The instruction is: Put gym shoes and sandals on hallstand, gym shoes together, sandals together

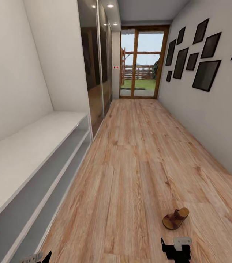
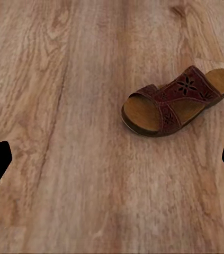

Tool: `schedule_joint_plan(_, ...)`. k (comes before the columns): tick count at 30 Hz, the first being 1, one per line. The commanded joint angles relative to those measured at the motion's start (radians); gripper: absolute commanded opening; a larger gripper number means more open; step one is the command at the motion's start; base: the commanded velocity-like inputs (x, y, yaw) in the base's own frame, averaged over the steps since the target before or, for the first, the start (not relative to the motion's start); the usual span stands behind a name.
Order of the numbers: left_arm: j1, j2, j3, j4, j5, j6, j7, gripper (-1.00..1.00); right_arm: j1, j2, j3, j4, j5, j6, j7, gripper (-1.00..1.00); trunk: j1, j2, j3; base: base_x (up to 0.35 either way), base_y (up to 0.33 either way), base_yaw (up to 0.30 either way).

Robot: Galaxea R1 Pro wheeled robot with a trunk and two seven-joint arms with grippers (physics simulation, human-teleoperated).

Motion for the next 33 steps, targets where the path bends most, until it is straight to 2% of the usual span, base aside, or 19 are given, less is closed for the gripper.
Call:
schedule_joint_plan(1,-0.001,-0.001,0.008,0.001,-0.011,-0.006,-0.005,1.0,0.0,0.0,-0.005,0.002,0.011,-0.003,-0.006,1.0,0.0,0.0,-0.001,0.337,0.081,0.0)
schedule_joint_plan(28,-0.001,-0.003,0.007,0.001,-0.016,-0.005,-0.008,1.0,0.001,0.0,-0.005,0.002,0.01,-0.003,-0.008,1.0,0.0,0.0,-0.001,0.326,0.075,0.0)
schedule_joint_plan(31,-0.002,-0.013,-0.012,0.001,-0.035,-0.004,-0.008,1.0,0.001,0.0,-0.005,0.002,0.009,-0.003,-0.009,1.0,0.0,0.0,-0.001,0.091,0.006,0.0)
schedule_joint_plan(33,-0.002,-0.028,-0.033,-0.006,-0.051,-0.005,-0.007,1.0,0.001,0.0,-0.005,0.002,0.009,-0.003,-0.009,1.0,0.0,0.0,-0.001,0.037,0.003,0.0)
